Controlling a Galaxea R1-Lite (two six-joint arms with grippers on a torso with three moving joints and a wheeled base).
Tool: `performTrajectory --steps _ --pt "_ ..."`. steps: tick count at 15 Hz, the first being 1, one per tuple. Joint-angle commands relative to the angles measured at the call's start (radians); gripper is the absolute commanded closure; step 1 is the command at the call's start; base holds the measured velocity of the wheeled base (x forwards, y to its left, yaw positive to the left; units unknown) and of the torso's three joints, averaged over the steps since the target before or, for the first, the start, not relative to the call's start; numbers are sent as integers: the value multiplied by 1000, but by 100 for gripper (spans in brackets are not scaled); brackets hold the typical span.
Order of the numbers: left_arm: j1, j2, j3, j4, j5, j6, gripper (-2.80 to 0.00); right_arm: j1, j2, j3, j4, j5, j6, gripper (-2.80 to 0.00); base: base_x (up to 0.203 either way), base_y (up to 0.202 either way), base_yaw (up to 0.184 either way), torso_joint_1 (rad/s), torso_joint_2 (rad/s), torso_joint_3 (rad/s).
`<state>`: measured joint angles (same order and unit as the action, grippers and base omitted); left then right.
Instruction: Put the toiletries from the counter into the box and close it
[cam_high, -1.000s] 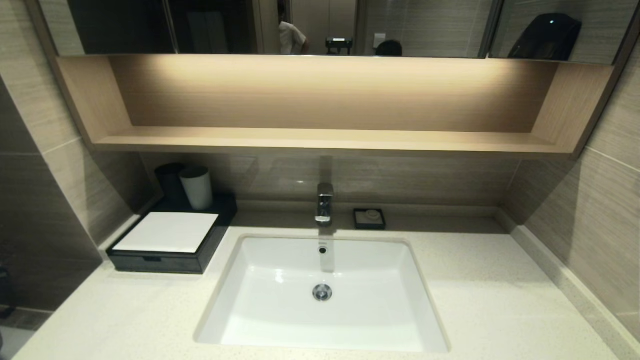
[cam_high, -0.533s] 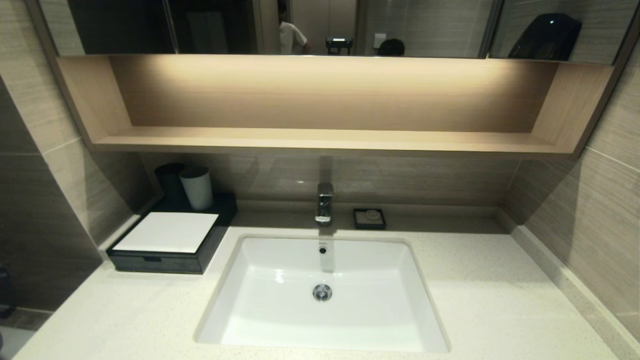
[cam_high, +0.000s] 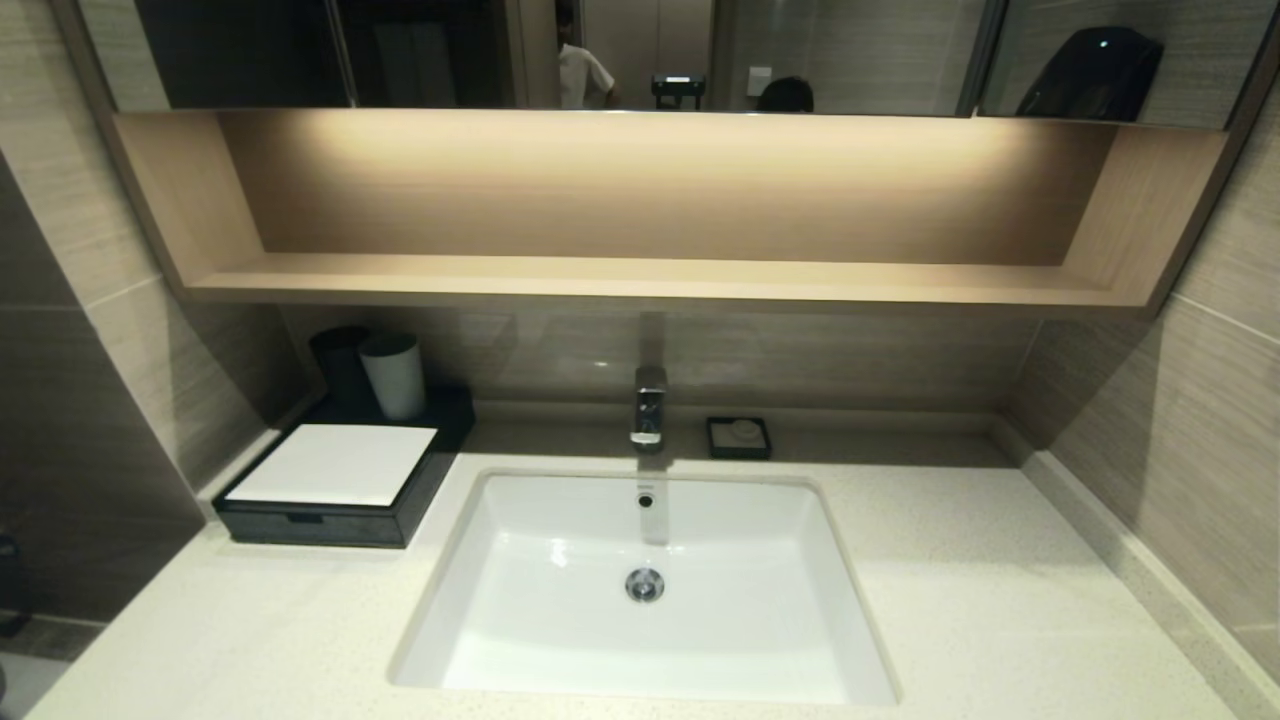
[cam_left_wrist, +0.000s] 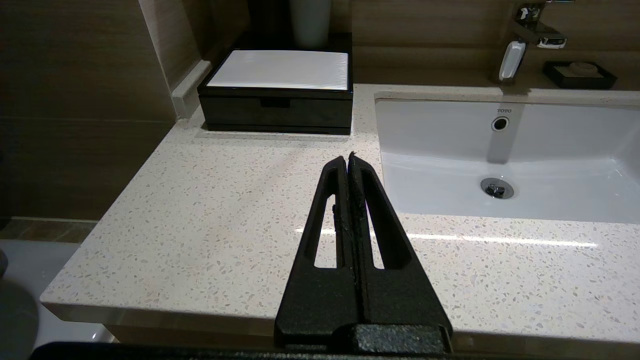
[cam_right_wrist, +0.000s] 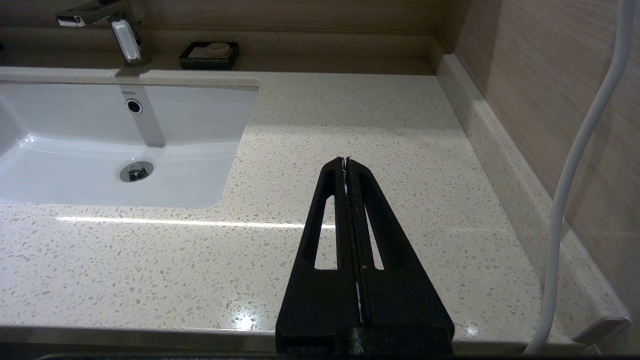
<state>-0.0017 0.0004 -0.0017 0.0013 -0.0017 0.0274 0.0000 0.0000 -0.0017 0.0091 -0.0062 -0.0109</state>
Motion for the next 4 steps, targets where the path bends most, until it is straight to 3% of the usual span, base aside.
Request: performTrajectory --steps 1,4 --pt "0 -2 0 0 0 0 0 0 -2 0 0 0 0 0 0 0 0 0 0 0" --pt "0 -2 0 0 0 0 0 0 -2 0 0 -1 3 0 0 0 0 0 0 0"
